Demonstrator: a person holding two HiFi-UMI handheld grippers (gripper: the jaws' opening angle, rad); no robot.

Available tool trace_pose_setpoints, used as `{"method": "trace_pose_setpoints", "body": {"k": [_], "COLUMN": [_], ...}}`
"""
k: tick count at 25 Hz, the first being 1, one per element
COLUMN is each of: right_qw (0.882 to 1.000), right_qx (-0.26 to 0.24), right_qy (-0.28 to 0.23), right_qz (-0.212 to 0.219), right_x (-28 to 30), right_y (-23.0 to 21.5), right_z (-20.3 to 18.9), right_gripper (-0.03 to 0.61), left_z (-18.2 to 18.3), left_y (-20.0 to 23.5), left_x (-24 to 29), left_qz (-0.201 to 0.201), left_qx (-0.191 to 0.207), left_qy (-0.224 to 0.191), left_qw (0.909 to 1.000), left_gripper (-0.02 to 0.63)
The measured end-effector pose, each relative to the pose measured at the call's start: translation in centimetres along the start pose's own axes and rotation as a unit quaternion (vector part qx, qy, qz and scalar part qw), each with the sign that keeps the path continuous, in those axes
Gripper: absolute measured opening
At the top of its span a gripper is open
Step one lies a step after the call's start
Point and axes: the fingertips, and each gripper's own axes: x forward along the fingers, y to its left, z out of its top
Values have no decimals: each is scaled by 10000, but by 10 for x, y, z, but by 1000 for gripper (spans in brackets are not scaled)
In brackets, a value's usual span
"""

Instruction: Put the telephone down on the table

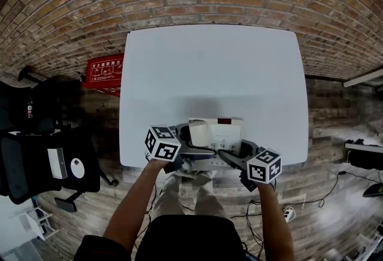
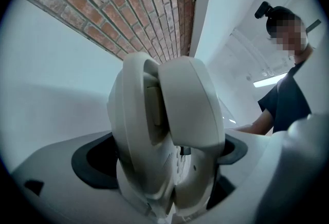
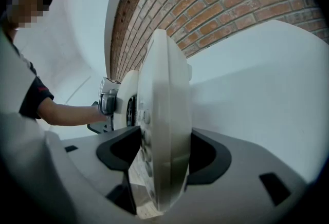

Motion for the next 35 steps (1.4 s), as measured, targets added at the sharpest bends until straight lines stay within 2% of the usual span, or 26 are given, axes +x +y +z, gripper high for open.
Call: {"method": "trace_pose_setpoints", "body": {"k": [7,18,29,35], "right_qw": [9999,9992,9974,9972], "right_qx": [120,340,627,644], "right_qy": [-109,-204,-329,-353], "right_qz": [55,107,99,114], "right_x": [0,2,4,4], "right_y": [-1,-5,-9,-11], "right_z": [-3,-5,-7,-5], "right_gripper": [276,275,270,267], "left_z": [-2,-5,-9,-11], "left_y": [2,14,25,29], "left_x": [3,5,10,9], "left_qz": [-53,-137,-46,62], "left_qx": [-163,-789,-1240,-1250], "left_qy": [10,-43,306,408], "left_qw": [9999,9968,9918,9913], "left_gripper": [525,532,541,541]}}
